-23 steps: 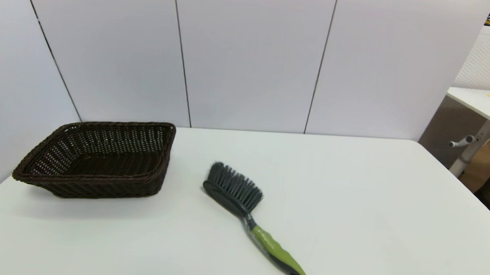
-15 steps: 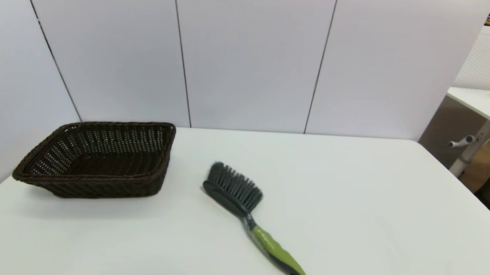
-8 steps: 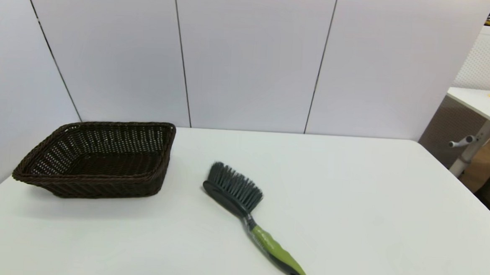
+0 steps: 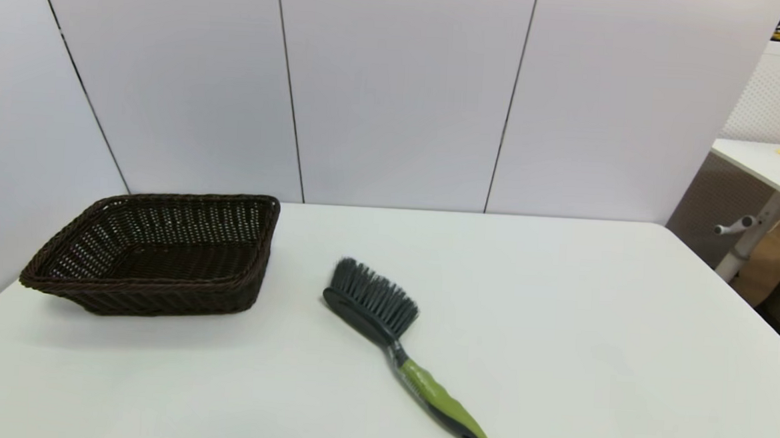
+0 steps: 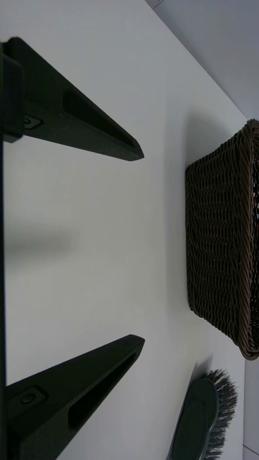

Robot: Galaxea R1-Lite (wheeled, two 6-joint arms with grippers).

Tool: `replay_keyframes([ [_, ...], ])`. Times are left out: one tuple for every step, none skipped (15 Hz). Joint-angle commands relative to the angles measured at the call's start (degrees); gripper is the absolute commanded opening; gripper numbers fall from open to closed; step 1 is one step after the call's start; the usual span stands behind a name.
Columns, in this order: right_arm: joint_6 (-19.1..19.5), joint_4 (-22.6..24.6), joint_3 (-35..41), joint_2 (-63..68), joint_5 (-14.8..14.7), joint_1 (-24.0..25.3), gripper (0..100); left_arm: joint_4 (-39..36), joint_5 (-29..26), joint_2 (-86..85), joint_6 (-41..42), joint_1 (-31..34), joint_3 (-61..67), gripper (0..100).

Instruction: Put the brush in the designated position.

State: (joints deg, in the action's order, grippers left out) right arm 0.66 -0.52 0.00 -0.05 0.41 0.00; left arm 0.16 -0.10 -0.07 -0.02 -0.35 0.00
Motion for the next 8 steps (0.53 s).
replay_keyframes([
  [0.0,0.0,0.1,0.0,0.0,0.0,100,0.0,0.0,0.0,0.0,0.0,0.0,100],
  [0.0,0.0,0.1,0.0,0.0,0.0,100,0.2,0.1,0.0,0.1,0.0,-0.1,100],
  [0.0,0.0,0.1,0.0,0.0,0.0,100,0.5,0.0,0.4,0.3,0.0,-0.3,100],
  [0.0,0.0,0.1,0.0,0.0,0.0,100,0.8,-0.5,1.8,0.5,0.0,-2.2,100],
  [0.0,0.0,0.1,0.0,0.0,0.0,100,1.6,-0.9,3.9,0.8,0.0,-4.9,100],
  [0.0,0.0,0.1,0.0,0.0,0.0,100,3.6,-1.7,6.8,1.4,-0.1,-7.9,100],
  [0.0,0.0,0.1,0.0,0.0,0.0,100,5.3,-2.8,10.5,2.7,-0.1,-10.8,100],
  [0.0,0.0,0.1,0.0,0.0,0.0,100,5.5,-4.1,14.8,4.0,-0.3,-14.2,100],
])
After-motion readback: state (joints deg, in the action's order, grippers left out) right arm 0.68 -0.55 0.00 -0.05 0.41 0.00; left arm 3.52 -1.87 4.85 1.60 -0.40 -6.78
